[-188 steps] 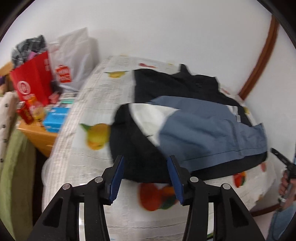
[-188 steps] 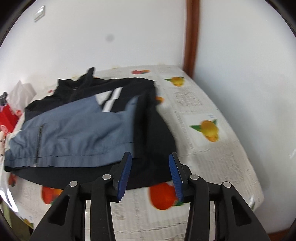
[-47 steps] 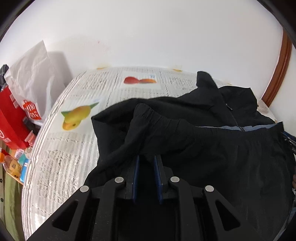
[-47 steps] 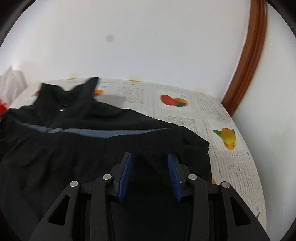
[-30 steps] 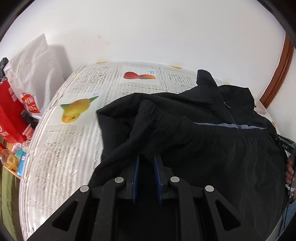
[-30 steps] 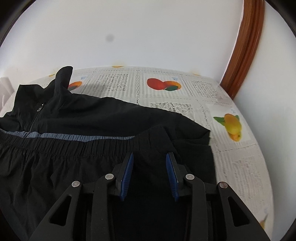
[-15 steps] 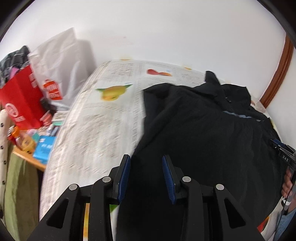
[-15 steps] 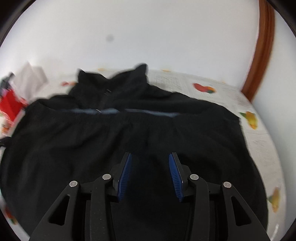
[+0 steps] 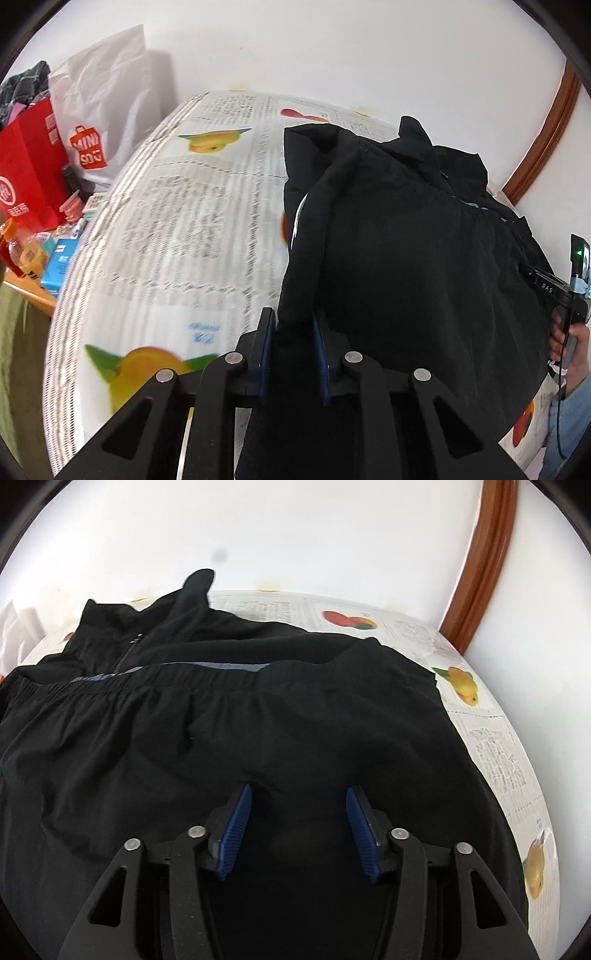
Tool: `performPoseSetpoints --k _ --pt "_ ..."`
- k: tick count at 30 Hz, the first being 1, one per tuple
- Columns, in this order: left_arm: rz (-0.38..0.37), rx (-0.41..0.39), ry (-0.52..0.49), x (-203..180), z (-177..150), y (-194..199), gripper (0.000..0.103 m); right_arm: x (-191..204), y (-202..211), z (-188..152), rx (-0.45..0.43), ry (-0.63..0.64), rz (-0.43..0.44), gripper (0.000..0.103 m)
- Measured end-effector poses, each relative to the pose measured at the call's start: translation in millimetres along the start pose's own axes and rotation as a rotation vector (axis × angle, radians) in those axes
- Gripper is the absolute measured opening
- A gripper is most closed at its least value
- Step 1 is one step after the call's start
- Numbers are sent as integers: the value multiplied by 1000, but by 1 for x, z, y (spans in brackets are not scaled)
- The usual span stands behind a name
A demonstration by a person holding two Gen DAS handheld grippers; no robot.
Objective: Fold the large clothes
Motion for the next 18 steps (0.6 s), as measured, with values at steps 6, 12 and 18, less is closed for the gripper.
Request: performPoseSetpoints --k 6,12,18 --pt "-33 14 -16 -13 5 -15 19 -33 -13 4 -5 -8 -7 54" --pt "-20 10 -32 -19 3 -21 19 -65 -28 16 12 -29 -17 58" --pt "7 10 -44 -15 -1 -13 21 -52 3 25 -3 -113 44 58"
Point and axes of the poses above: each gripper's, at about its wrist camera, not at the fingertips, and y roughly against the way its jaws point, x to its left, z to its top, the point moved 5 cm from there along -y, roughly the way its jaws point, and after that the axes turned 13 degrees about y, right-handed, at the moved point
